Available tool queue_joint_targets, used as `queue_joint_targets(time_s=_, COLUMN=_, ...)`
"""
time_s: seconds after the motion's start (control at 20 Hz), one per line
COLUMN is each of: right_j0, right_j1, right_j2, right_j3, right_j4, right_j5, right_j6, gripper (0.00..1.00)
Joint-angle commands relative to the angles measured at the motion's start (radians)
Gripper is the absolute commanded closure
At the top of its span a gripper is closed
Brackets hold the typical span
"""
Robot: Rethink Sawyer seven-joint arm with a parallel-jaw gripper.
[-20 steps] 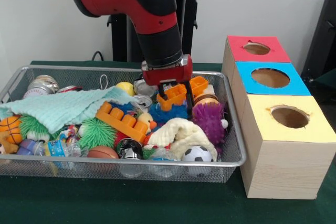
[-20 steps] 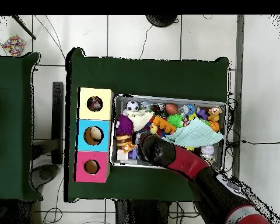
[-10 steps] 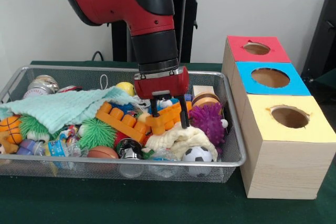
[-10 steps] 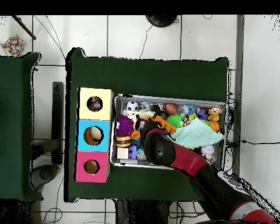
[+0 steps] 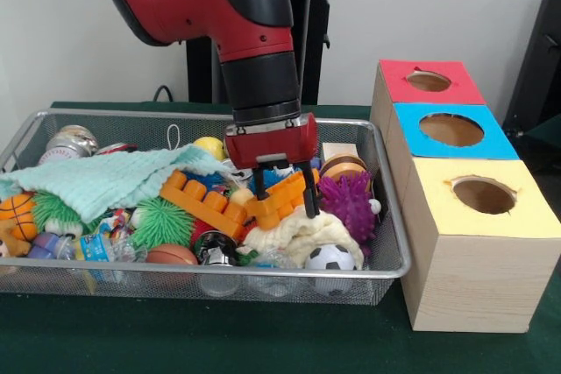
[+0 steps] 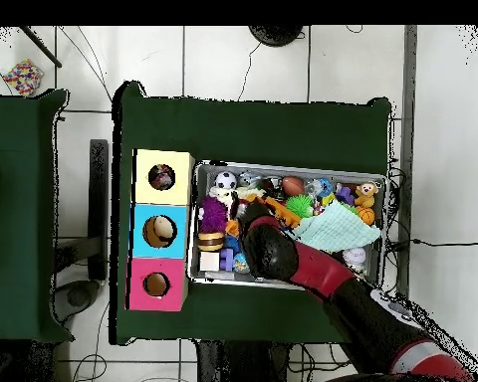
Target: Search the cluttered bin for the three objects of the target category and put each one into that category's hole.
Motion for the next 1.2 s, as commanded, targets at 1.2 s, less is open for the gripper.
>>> queue_joint_targets(time_s=1.2, right_j0=0.289, right_j1=-0.152, right_j2=-0.299, right_j3=-0.433, right_j4=-0.332, right_j5=0.972, right_j6=-0.097, gripper=0.0)
